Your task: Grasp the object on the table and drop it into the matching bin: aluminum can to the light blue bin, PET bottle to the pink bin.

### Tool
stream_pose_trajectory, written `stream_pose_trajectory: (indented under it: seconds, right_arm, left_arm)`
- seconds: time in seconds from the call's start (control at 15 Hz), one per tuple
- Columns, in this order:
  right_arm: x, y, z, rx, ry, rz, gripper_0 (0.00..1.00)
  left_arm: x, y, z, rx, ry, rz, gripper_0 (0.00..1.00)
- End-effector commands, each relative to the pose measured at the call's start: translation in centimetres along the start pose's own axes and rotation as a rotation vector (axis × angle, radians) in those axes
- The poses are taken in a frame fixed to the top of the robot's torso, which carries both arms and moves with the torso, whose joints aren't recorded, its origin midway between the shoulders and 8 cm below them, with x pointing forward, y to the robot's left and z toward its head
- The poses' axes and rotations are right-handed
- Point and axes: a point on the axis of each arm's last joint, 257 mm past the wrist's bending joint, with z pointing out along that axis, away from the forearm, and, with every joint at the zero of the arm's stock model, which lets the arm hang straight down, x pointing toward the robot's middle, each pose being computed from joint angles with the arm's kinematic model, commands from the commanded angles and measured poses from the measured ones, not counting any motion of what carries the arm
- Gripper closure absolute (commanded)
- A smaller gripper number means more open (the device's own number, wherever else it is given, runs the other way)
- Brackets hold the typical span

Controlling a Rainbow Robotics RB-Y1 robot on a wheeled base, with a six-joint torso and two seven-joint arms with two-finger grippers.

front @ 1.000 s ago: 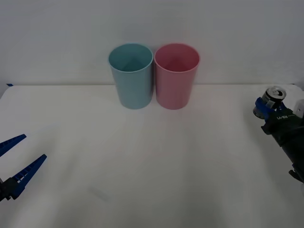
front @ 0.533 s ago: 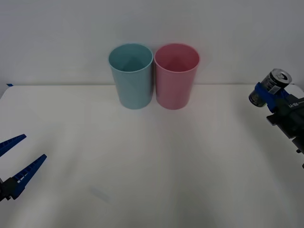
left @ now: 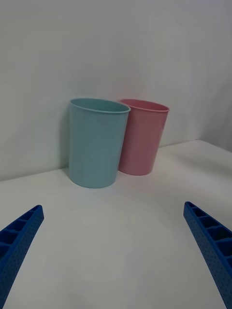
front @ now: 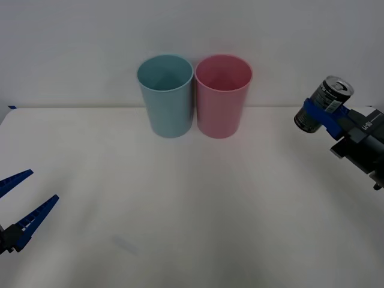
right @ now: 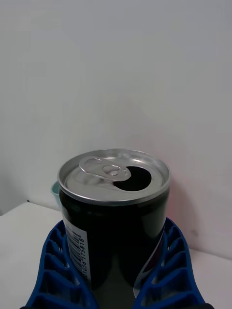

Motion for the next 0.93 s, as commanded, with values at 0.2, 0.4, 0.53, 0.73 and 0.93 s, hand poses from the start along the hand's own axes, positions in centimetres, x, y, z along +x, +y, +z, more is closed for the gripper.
stream_pose_trajectory:
  seconds: [0.2,0.4,0.53,0.73,0.93]
  right_arm:
    - [-1.3,2.4,1.6,-0.092,0.008,-0.019,1.00]
    - [-2.3,3.2,3.7,-0.135,0.006,-0.047,1.00]
    - [-2.6,2.9,5.3,-0.145,0.010,-0.070,1.00]
    - [-2.7,3.0,8.9,-0.181,0.023,-0.093,1.00]
    - [-2.1,2.9,13.1,-0.216,0.052,-0.085,1.00]
  left_arm:
    - [0.0,0.0,0.0,0.000,0.000,0.000,0.00]
    - [0.0,0.0,0.0,0.000,0.000,0.000,0.00]
    - [0.0,0.0,0.0,0.000,0.000,0.000,0.00]
    - [0.0,0.0,0.0,0.000,0.000,0.000,0.00]
    - [0.0,0.0,0.0,0.000,0.000,0.000,0.00]
